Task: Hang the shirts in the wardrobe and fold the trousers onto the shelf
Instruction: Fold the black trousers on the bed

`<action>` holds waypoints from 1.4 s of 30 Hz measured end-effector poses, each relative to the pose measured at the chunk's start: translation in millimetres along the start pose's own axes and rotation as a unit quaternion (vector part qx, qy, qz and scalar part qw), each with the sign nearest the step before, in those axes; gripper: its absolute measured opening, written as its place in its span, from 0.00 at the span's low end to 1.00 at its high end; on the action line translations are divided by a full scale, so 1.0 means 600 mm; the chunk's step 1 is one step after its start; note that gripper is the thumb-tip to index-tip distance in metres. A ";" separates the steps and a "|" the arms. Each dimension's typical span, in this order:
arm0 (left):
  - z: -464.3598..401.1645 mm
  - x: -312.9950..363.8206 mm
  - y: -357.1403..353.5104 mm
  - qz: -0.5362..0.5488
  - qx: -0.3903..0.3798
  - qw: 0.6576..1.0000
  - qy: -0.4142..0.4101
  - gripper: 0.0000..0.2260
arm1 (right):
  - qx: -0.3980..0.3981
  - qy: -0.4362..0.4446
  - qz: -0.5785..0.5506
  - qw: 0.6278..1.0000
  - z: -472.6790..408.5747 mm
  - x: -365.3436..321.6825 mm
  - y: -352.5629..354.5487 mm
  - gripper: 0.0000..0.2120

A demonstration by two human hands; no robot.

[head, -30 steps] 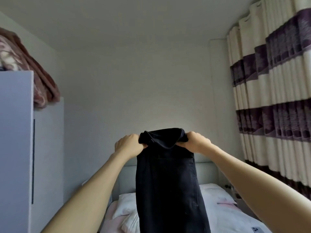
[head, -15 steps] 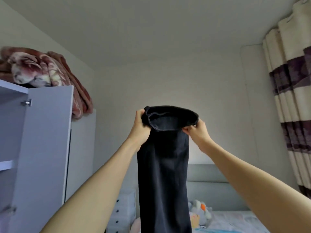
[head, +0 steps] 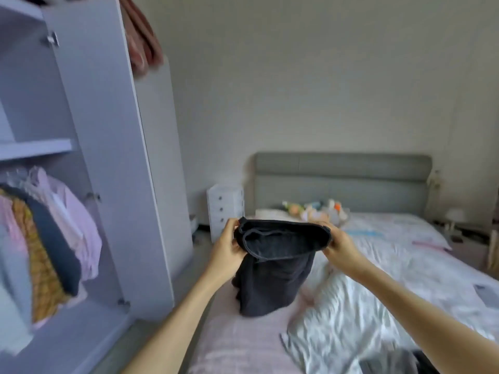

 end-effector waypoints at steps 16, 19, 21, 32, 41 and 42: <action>0.598 -0.161 -0.254 -0.157 -0.291 0.912 0.245 0.19 | -0.296 -0.250 0.088 0.918 0.656 0.192 -0.075 0.21; 0.704 -0.160 -0.297 -0.250 -0.322 0.873 0.269 0.24 | -0.322 -0.266 0.063 0.906 0.764 0.209 -0.076 0.21; 0.757 -0.156 -0.316 -0.286 -0.350 0.854 0.257 0.27 | -0.346 -0.275 0.064 0.895 0.820 0.214 -0.078 0.21; 0.841 -0.177 -0.365 -0.183 -0.424 0.799 0.384 0.19 | -0.304 -0.494 0.013 0.815 0.928 0.235 -0.094 0.14; 0.696 -0.353 -0.451 -0.134 -0.235 0.859 0.434 0.16 | -0.097 -0.453 0.103 0.880 0.777 0.346 -0.219 0.28; 0.689 -0.371 -0.462 -0.129 -0.232 0.860 0.436 0.17 | -0.120 -0.416 0.151 0.889 0.771 0.358 -0.231 0.33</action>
Point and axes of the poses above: each hand's wrist, its own z-axis away from the middle knuckle, its own y-axis out of the back of the hand, x = y × z, the point moved 1 cm from there along -z, towards the middle knuckle, and after that the axes turned 15 degrees about -z, right-handed, at the moved point
